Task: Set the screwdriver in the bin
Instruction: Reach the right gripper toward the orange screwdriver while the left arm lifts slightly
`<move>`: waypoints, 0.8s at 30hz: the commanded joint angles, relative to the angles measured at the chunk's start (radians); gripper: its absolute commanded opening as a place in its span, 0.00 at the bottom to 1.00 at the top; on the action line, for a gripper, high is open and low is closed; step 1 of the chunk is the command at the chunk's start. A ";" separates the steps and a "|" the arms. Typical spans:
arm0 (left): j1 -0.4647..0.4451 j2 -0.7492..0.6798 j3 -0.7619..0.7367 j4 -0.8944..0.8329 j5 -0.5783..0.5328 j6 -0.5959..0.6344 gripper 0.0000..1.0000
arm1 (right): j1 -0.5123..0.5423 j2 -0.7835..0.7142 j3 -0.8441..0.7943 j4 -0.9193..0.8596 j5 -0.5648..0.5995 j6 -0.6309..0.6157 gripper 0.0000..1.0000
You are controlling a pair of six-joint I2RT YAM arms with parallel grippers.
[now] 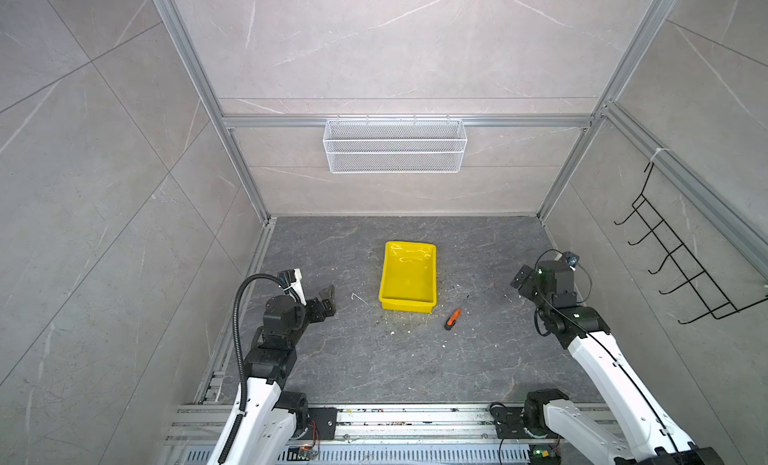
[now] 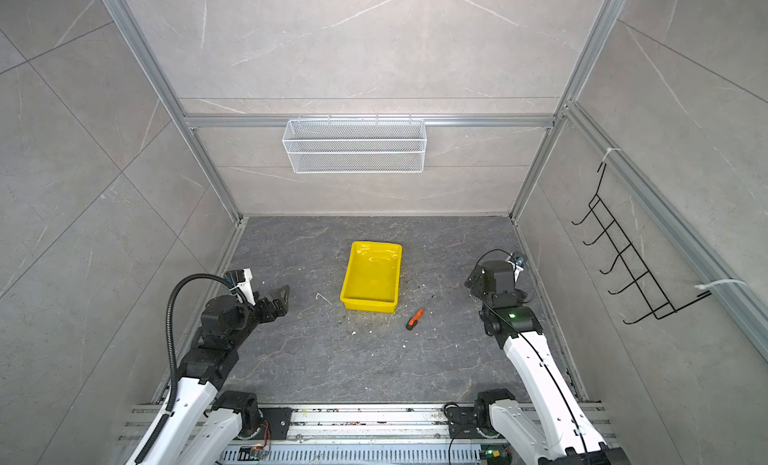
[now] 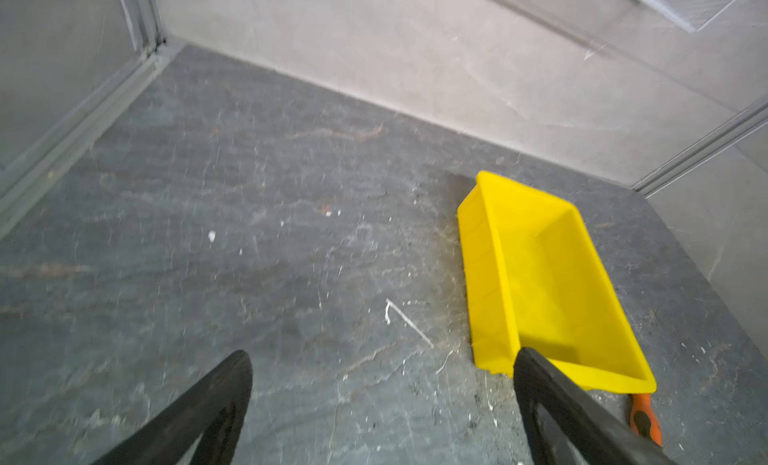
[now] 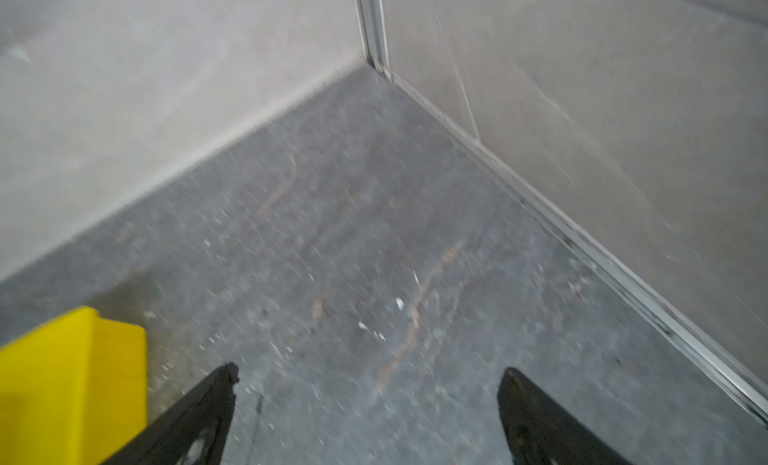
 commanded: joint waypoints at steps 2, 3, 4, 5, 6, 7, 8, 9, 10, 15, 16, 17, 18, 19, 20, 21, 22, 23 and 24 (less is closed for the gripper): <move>0.002 0.073 0.017 -0.141 -0.022 -0.091 1.00 | 0.000 -0.086 0.007 -0.191 -0.016 -0.004 1.00; 0.003 0.094 0.022 -0.153 -0.036 -0.091 1.00 | 0.000 -0.092 0.001 -0.183 -0.020 -0.013 1.00; 0.002 0.115 0.026 -0.168 -0.063 -0.096 1.00 | 0.000 -0.090 -0.006 -0.185 0.002 0.001 1.00; 0.002 0.137 0.031 -0.190 -0.108 -0.117 1.00 | 0.001 -0.083 -0.018 -0.191 0.049 0.046 1.00; 0.002 0.151 0.034 -0.218 -0.158 -0.152 1.00 | 0.001 -0.077 -0.025 -0.198 0.078 0.077 1.00; 0.004 0.170 0.035 -0.240 -0.201 -0.192 1.00 | 0.000 -0.079 -0.029 -0.200 0.079 0.087 1.00; 0.005 0.186 0.036 -0.247 -0.210 -0.205 1.00 | 0.000 -0.086 -0.027 -0.214 0.071 0.102 1.00; 0.005 0.196 0.036 -0.234 -0.194 -0.198 1.00 | 0.000 -0.094 -0.024 -0.240 0.060 0.124 1.00; 0.006 0.203 0.032 -0.217 -0.171 -0.189 1.00 | 0.001 -0.100 -0.013 -0.269 0.044 0.148 1.00; 0.007 0.213 0.018 -0.230 -0.165 -0.218 1.00 | 0.001 -0.184 -0.045 -0.279 -0.197 0.151 1.00; 0.007 0.200 0.018 -0.248 -0.192 -0.230 1.00 | 0.001 -0.214 -0.056 -0.291 -0.223 0.154 1.00; 0.007 0.179 0.007 -0.253 -0.215 -0.242 1.00 | 0.002 -0.242 -0.059 -0.317 -0.232 0.159 1.00; 0.007 0.154 -0.004 -0.250 -0.222 -0.245 1.00 | 0.001 -0.261 -0.057 -0.342 -0.233 0.153 0.99; 0.007 0.123 -0.020 -0.237 -0.221 -0.242 1.00 | 0.000 -0.274 -0.048 -0.378 -0.229 0.138 1.00; 0.007 0.089 -0.040 -0.224 -0.215 -0.240 1.00 | 0.000 -0.283 -0.035 -0.414 -0.221 0.112 1.00; 0.007 0.062 -0.056 -0.219 -0.215 -0.245 1.00 | 0.001 -0.284 -0.022 -0.439 -0.226 0.101 1.00; 0.007 0.030 -0.075 -0.215 -0.216 -0.252 1.00 | 0.000 -0.283 -0.018 -0.431 -0.274 0.087 0.99; 0.007 -0.004 -0.091 -0.210 -0.217 -0.257 1.00 | 0.000 -0.272 -0.018 -0.413 -0.329 0.073 0.99; 0.007 -0.033 -0.106 -0.207 -0.221 -0.266 1.00 | 0.000 -0.256 -0.016 -0.406 -0.370 0.077 0.99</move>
